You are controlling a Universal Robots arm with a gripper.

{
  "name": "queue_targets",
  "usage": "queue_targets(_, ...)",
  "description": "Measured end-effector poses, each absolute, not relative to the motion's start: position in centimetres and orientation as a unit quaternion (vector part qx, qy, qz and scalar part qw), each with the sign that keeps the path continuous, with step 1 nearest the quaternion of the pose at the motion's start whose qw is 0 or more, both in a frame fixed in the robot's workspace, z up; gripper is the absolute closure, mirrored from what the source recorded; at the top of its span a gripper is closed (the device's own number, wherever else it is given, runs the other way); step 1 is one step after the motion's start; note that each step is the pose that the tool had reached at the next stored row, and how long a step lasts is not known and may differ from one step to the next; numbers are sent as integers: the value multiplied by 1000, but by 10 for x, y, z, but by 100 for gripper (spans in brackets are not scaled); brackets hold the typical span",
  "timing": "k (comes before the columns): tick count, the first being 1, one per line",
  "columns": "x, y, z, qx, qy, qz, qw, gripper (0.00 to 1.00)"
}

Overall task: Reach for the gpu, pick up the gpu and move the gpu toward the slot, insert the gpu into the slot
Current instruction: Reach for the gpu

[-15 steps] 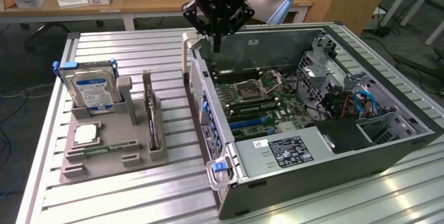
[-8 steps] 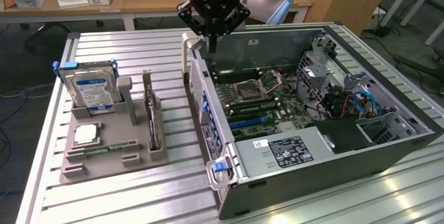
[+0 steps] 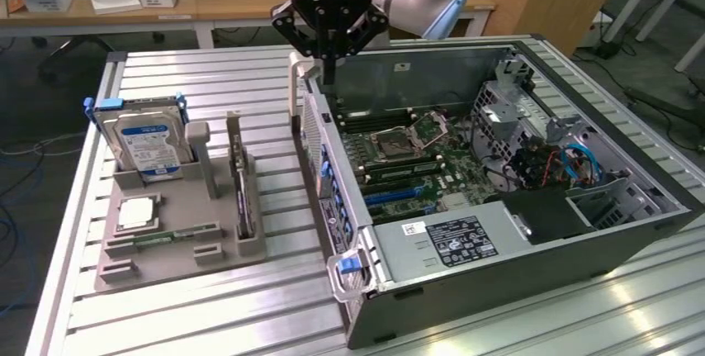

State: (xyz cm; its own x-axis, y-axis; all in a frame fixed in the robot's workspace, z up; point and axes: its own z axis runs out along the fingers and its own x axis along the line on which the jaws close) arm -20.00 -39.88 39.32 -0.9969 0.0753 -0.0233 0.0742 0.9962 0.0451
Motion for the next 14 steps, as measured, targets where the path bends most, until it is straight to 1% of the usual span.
queue_targets(14,-218,-399,393,37,999,22,13,90)
